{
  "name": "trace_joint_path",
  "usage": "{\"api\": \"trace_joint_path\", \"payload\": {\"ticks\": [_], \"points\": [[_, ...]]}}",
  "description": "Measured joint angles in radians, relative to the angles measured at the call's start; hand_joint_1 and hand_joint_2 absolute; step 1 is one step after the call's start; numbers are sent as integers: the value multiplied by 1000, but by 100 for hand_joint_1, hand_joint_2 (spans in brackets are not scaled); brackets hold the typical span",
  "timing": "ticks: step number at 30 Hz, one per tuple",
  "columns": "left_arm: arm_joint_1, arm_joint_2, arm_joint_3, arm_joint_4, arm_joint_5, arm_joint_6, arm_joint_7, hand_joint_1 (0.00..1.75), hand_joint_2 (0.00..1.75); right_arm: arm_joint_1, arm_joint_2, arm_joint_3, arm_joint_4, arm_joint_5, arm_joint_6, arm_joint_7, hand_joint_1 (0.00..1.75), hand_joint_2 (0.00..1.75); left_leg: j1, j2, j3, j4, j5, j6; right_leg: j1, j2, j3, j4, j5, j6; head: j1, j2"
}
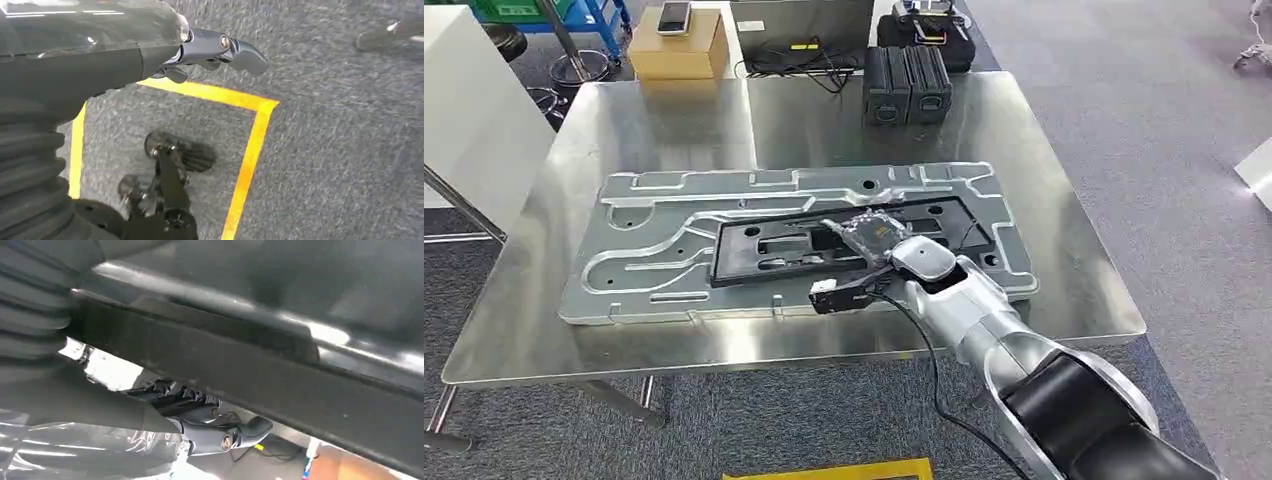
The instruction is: Take the parts from the cabinet and place them on the table.
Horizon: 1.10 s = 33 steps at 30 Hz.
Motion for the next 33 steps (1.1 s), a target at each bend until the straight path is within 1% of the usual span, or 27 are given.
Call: {"api": "trace_joint_path", "payload": {"ticks": [1, 2, 3, 4, 5, 6, 7, 8, 9, 10, 11, 13, 14, 15, 16, 17, 19, 20, 21, 25, 26, 27, 29, 30, 31, 32, 33], "points": [[0, 0, 0, 0, -1, 1, -4, 0, 0, 2, -3, 0, 2, -15, -20, -5, 0, 0, 0, -1, 1, 1, -1, 0, 0, 0, 9, -33, 33, -2, 0, 0], [0, 0, 0, 0, -1, 3, -5, 0, 0, 2, -5, -1, 3, -38, -41, -23, 0, 0, -1, -2, 1, 3, -1, 0, 0, 0, 38, -101, 77, -6, 0, 0], [0, 0, 0, 0, -3, 3, -5, 0, 0, 2, -6, -7, 1, -80, -61, -57, 0, 0, -3, -2, 2, 4, -1, -1, 1, 0, 83, -198, 126, -13, 0, 0], [1, 0, 0, 0, -4, 3, -5, 0, 0, 3, -10, -23, -6, -148, -70, -112, 0, 0, -4, -3, 3, 4, -1, -1, 6, -1, 122, -276, 157, -23, 0, 0], [1, -5, 0, 1, -4, 3, -5, 0, 0, 6, -11, -46, -21, -217, -69, -177, 0, 0, -8, -2, 2, 5, -2, -5, 11, -3, 133, -306, 149, -28, 0, 0], [1, -5, 0, 2, -5, 4, -5, 0, 0, 13, -10, -87, -50, -317, -48, -267, 0, 0, -8, -2, 0, 6, -1, -13, 12, -3, 132, -310, 157, -25, 0, 0], [0, -5, 0, 2, -5, 4, -5, 0, 0, 22, -10, -108, -67, -370, -24, -308, 0, 0, -6, -1, 2, 5, -1, -18, 14, -1, 131, -310, 156, -27, 0, 0], [1, -5, 0, 2, -5, 4, -5, 0, 0, 39, -11, -143, -106, -471, 37, -371, 0, 0, -4, -1, 5, -1, 1, -24, 16, -1, 134, -311, 157, -32, 0, 0], [1, -5, 0, 2, -6, 4, -4, 0, 0, 59, -15, -167, -149, -549, 92, -410, 0, 0, -9, -2, 9, -4, 2, -30, 7, -1, 138, -324, 163, -38, 0, 0], [2, -1, 0, 1, -5, 4, -3, 0, 0, 79, -16, -190, -205, -641, 157, -442, 0, 0, -6, -3, 2, 11, -9, -33, 1, -5, 145, -331, 170, -39, 0, 0], [2, -2, 0, 2, -4, 3, -1, 0, 0, 96, -19, -207, -264, -736, 220, -458, 0, 0, -7, -2, -12, 49, -41, -40, -1, -4, 146, -335, 172, -44, 0, 0], [2, -1, 0, 2, 0, 3, 5, 0, 0, 133, -34, -231, -395, -952, 349, -461, 0, 0, 1, -2, -79, 210, -129, -48, 0, -5, 145, -334, 172, -47, 0, 0], [2, 0, 0, 2, 4, 4, 8, 0, 0, 151, -47, -241, -457, -1053, 399, -460, 0, 0, 2, -2, -110, 283, -157, -51, 0, -6, 145, -333, 172, -47, 0, 0], [3, 0, 0, 2, 8, 6, 11, 0, 0, 170, -59, -251, -514, -1135, 431, -454, 0, 0, 3, -2, -125, 319, -161, -53, 0, -7, 145, -333, 172, -46, 0, 0], [4, 0, 0, 2, 11, 7, 13, 0, 0, 189, -72, -262, -571, -1217, 461, -449, 0, 0, 6, -1, -116, 304, -144, -55, -1, -6, 146, -333, 171, -45, 0, 0], [4, 0, 0, 2, 11, 8, 15, 0, 0, 200, -82, -273, -619, -1289, 486, -448, 0, 0, 9, -1, -87, 250, -113, -56, -2, -5, 146, -331, 169, -43, 0, 0], [4, 1, 1, 2, 16, 13, 15, 0, 0, 232, -109, -299, -728, -1393, 518, -443, 0, 0, 13, -2, 11, 64, -25, -56, -5, -2, 152, -325, 163, -32, 0, 0], [4, 1, 2, 2, 20, 14, 16, 0, 0, 252, -124, -314, -783, -1431, 526, -443, 0, 0, 13, -4, 37, 16, -35, -54, -4, -2, 151, -322, 158, -25, 0, 0], [3, 1, 2, 2, 22, 14, 16, 0, 0, 272, -151, -339, -857, -1471, 527, -446, 0, 0, 7, -6, 42, 2, -34, -43, 2, -3, 145, -315, 156, -20, 0, 0], [12, 0, 6, 2, 42, 13, 16, 0, 0, 387, -212, -469, -1116, -1418, 416, -483, 0, 0, 4, -9, 40, 4, -35, -13, -1, -5, 151, -323, 155, 3, 0, 0], [12, -2, 8, 2, 50, 12, 14, 0, 0, 418, -224, -503, -1164, -1384, 386, -484, 0, 0, 8, -9, 42, -1, -32, -8, -7, -2, 147, -303, 137, 9, 0, 0], [12, -3, 11, 2, 54, 8, 13, 0, 0, 448, -235, -542, -1221, -1343, 351, -484, 0, 0, 8, -8, 42, -2, -32, -3, -5, -3, 123, -255, 104, 12, 0, 0], [12, -4, 22, 2, 66, 3, 8, 0, 0, 533, -249, -635, -1328, -1263, 283, -483, 0, 0, 6, -10, 40, -1, -34, 5, -6, -3, 46, -95, 27, 17, 0, 0], [15, -4, 27, 2, 69, 2, 7, 0, 0, 573, -252, -678, -1359, -1237, 261, -483, 0, 0, 3, -10, 40, 1, -31, 7, -6, -3, 11, -29, 6, 17, 0, 0], [18, -5, 29, 2, 71, 2, 7, 0, 0, 611, -253, -716, -1383, -1222, 251, -484, 0, 0, 0, -9, 40, 1, -31, 8, -6, -3, -3, -7, 7, 15, 0, 0], [19, -6, 31, 2, 74, 2, 6, 0, 0, 646, -253, -756, -1406, -1202, 241, -485, 0, 0, -3, -9, 40, 2, -32, 8, -6, -3, 8, -38, 33, 11, 0, 0], [18, -7, 32, 2, 76, 2, 6, 0, 0, 683, -253, -791, -1427, -1171, 222, -485, 0, 0, -7, -9, 40, 2, -32, 8, -4, -3, 45, -112, 77, 4, 0, 0]]}}
